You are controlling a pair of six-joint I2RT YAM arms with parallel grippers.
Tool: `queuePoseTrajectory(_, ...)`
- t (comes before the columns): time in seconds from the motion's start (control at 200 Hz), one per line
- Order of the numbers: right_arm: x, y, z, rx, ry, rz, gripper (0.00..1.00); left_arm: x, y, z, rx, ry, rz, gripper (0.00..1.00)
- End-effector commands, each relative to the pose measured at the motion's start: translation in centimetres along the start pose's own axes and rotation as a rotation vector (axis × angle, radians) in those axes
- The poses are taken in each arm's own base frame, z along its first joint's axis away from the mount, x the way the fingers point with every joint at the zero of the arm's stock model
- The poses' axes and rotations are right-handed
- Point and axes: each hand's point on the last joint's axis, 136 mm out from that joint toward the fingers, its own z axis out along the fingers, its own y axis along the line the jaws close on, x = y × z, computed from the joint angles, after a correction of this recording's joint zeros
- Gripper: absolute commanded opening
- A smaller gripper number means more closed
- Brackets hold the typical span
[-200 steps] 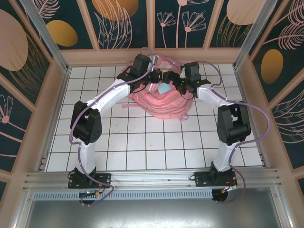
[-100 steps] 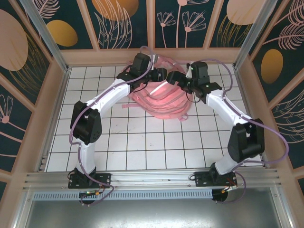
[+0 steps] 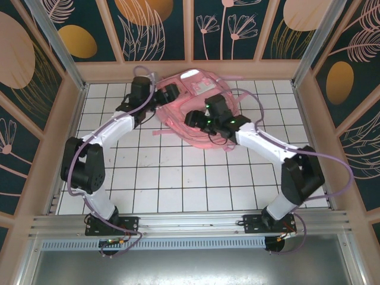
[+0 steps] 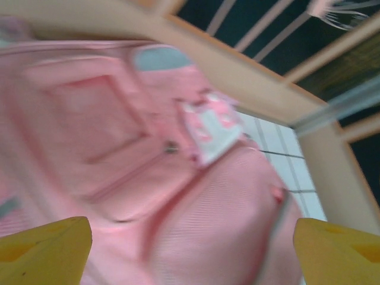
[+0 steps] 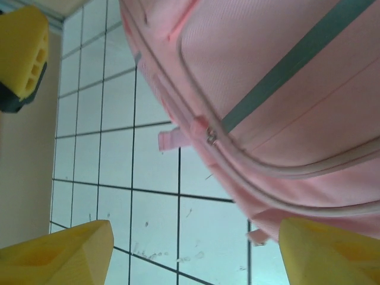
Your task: Pack the student bag
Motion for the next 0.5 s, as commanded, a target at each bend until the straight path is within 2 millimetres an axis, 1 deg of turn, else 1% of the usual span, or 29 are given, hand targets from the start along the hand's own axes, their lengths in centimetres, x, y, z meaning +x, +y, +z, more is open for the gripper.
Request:
queuePoseTrajectory(0.0, -1.4, 0.4, 1.5, 0.025, -0.066, 0.082, 0.73, -0.2, 2.6, 0.5, 0.003, -0.033, -0.063, 0.87)
queuePoseTrajectory(0.045, -1.3, -0.1, 2.2, 0.039, -0.07, 0.109, 0.73, 0.1, 4.0, 1.0, -0.021, -0.028, -0.081, 0.87)
queuePoseTrajectory(0.115, -1.3, -1.1, 2.8, 0.062, -0.092, 0.145, 0.73, 0.7, 5.5, 2.0, -0.042, -0.019, -0.103, 0.87)
queuePoseTrajectory(0.18, -1.5, -1.9, 3.2, 0.073, -0.104, 0.171, 0.73, 1.2, 6.1, 3.1, -0.036, -0.014, -0.131, 0.86)
queuePoseTrajectory(0.275, -1.4, -2.9, 3.6, 0.084, -0.103, 0.199, 0.73, 1.5, 5.9, 4.8, 0.027, -0.005, -0.18, 0.81)
queuePoseTrajectory(0.36, -1.1, -3.9, 3.8, 0.102, -0.095, 0.218, 0.73, 2.5, 7.5, 6.8, 0.004, 0.019, -0.22, 0.75)
queuePoseTrajectory(0.4, -1.0, -4.5, 3.9, 0.114, -0.1, 0.223, 0.73, 3.2, 8.5, 7.7, -0.019, 0.034, -0.231, 0.71)
queuePoseTrajectory(0.43, -0.9, -5.0, 3.9, 0.127, -0.103, 0.229, 0.74, 3.8, 9.2, 8.4, -0.033, 0.047, -0.241, 0.66)
queuePoseTrajectory(0.46, -1.0, -5.4, 3.8, 0.135, -0.109, 0.236, 0.74, 4.4, 9.8, 8.8, -0.044, 0.057, -0.248, 0.57)
queuePoseTrajectory(0.495, -1.0, -6.0, 3.8, 0.142, -0.114, 0.243, 0.74, 5.0, 10.5, 9.2, -0.053, 0.067, -0.255, 0.42)
